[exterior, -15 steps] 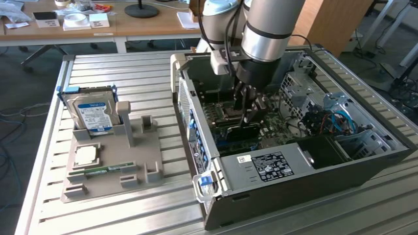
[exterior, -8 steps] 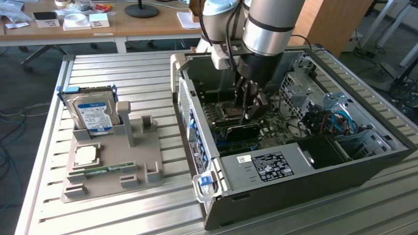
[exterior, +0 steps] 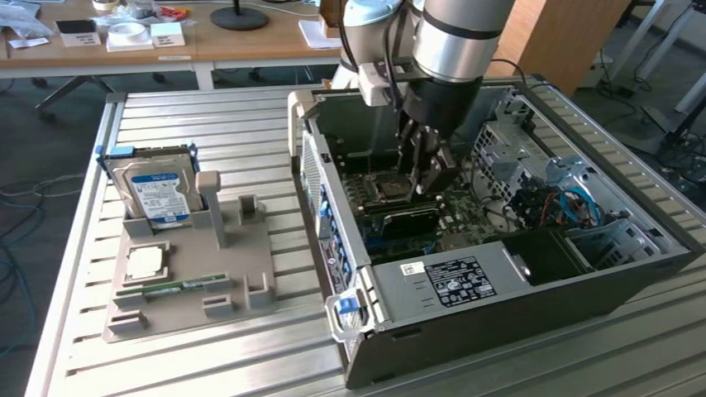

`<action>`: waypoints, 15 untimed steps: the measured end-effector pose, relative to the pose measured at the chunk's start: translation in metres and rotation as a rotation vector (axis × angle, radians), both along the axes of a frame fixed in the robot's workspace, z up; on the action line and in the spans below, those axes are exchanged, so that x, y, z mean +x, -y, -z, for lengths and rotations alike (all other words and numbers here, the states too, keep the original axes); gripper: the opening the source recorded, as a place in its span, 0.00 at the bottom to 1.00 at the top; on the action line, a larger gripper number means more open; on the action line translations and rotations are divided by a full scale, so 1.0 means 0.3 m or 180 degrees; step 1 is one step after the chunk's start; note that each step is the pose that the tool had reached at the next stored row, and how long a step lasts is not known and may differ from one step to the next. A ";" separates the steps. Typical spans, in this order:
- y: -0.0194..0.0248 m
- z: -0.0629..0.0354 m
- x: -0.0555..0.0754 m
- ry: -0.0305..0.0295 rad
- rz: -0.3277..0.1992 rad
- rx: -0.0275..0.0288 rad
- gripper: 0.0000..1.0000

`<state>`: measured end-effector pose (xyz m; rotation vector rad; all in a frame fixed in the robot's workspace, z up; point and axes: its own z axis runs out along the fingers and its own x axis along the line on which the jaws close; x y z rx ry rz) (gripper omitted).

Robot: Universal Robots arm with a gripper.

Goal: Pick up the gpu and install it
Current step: 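Insert the gpu into the slot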

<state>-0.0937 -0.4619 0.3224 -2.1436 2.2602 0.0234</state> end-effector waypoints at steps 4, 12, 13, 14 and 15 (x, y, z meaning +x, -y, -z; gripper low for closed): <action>0.000 -0.025 0.000 0.0000 0.0000 0.0000 0.58; 0.000 -0.063 0.000 0.0005 0.0000 0.0000 0.58; 0.000 -0.066 0.000 0.0005 0.0000 0.0000 0.58; 0.000 -0.070 0.000 0.0006 0.0000 0.0000 0.58; 0.000 -0.074 0.000 0.0007 0.0000 0.0000 0.58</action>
